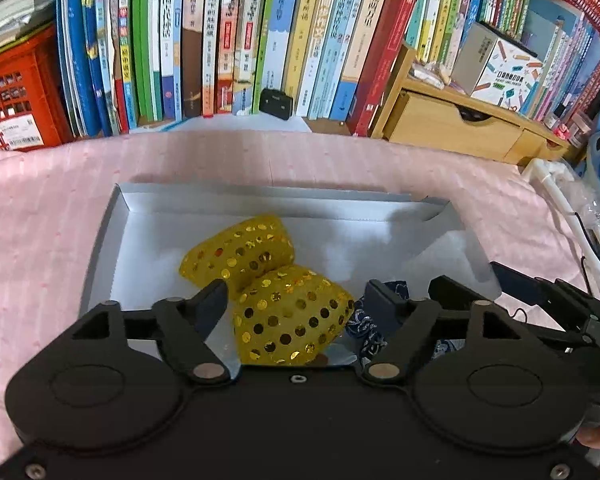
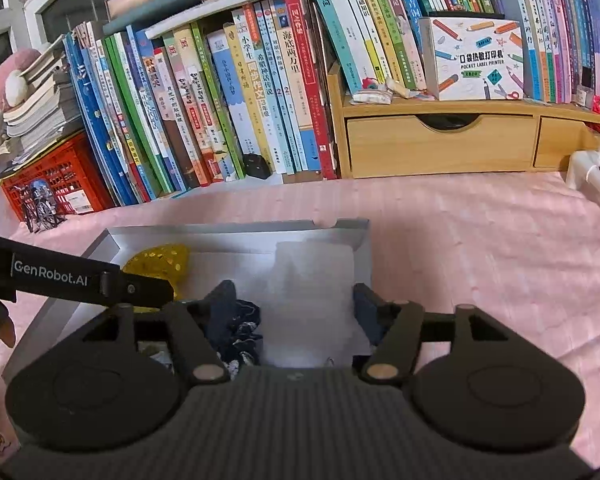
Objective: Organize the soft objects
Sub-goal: 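Carry the gold pillows into the tray with the left while the right drops the bubble wrap there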
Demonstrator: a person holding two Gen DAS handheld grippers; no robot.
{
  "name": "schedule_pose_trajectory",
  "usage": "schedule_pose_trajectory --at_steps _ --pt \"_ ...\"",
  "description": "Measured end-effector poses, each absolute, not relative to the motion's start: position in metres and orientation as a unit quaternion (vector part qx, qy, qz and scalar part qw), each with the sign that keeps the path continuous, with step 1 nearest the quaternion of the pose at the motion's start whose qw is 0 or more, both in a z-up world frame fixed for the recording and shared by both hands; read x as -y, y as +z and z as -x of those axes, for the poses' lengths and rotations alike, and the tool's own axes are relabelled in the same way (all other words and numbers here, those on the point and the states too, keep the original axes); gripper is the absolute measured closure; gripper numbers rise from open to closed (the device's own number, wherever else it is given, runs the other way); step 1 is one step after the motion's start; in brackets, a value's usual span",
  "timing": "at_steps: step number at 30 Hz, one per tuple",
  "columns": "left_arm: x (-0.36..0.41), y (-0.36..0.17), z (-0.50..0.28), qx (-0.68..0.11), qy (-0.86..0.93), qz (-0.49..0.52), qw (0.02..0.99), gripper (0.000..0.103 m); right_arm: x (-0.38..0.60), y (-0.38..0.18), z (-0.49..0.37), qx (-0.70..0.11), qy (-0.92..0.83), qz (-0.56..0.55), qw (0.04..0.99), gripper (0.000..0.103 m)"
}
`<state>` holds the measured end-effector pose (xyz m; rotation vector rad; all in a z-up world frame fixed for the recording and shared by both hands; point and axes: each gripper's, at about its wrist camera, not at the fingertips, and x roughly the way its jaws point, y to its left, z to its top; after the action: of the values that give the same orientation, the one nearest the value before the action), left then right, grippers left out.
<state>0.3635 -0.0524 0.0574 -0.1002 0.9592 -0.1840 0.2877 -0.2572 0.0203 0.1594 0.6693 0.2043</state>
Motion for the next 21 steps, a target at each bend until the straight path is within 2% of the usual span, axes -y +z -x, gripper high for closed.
schedule_pose_trajectory --at_steps 5,21 --pt "0.048 0.073 -0.352 -0.443 -0.090 0.049 0.891 0.022 0.257 0.030 -0.281 -0.316 0.102 -0.078 0.940 0.018" --pt "0.034 0.126 -0.260 -0.362 -0.124 0.044 0.923 0.018 0.259 0.081 -0.205 -0.234 0.122 -0.054 0.963 0.013"
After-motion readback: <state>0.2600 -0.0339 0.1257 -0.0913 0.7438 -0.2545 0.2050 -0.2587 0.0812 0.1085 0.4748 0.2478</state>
